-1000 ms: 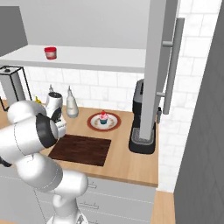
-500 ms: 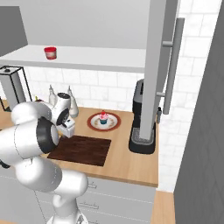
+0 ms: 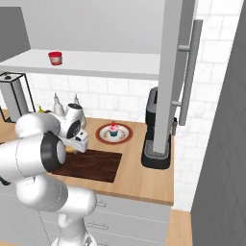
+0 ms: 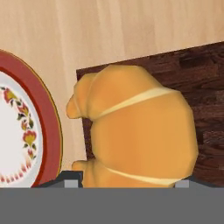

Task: From the different types of pastries on the counter, select a croissant and place it on the cutting board. Then retrieve a jar of jam from the cabinet and place it alongside the croissant on the cutting board.

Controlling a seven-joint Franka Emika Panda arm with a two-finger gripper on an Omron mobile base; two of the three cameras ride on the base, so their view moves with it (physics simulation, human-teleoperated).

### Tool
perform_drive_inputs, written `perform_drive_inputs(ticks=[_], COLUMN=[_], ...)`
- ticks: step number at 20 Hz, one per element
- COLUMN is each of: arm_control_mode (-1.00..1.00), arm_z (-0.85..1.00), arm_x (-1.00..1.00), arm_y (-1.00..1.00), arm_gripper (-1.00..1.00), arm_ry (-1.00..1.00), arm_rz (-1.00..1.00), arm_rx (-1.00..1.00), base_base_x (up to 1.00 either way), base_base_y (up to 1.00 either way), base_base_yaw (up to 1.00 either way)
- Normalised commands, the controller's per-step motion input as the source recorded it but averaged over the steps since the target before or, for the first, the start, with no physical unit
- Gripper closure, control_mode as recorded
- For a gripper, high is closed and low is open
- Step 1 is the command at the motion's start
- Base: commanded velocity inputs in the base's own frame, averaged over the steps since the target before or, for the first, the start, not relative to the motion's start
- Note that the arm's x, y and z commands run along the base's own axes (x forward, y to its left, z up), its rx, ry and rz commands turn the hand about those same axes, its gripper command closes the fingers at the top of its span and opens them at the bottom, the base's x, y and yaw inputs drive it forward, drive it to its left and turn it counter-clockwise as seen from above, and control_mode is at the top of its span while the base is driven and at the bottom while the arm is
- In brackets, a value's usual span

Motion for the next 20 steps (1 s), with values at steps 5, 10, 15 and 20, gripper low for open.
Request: perform_drive_inputs(ticks=[5, 10, 15, 20], arm_control_mode=[-1.0, -1.0, -1.0, -1.0], arm_z=[0.03, 0.0, 0.0, 0.0], arm_x=[-0.1, -0.04, 0.0, 0.0], arm_y=[-0.09, 0.01, 0.01, 0.0], arm_gripper=[1.0, 1.0, 1.0, 1.0], arm_ry=[0.0, 0.0, 0.0, -0.05], arm_rz=[0.19, 0.06, 0.0, 0.07], arm_rx=[-0.08, -0.04, -0.09, -0.17], base_base_x=[0.0, 0.0, 0.0, 0.0], base_base_y=[0.0, 0.0, 0.0, 0.0], base_base_yaw=[0.0, 0.0, 0.0, 0.0])
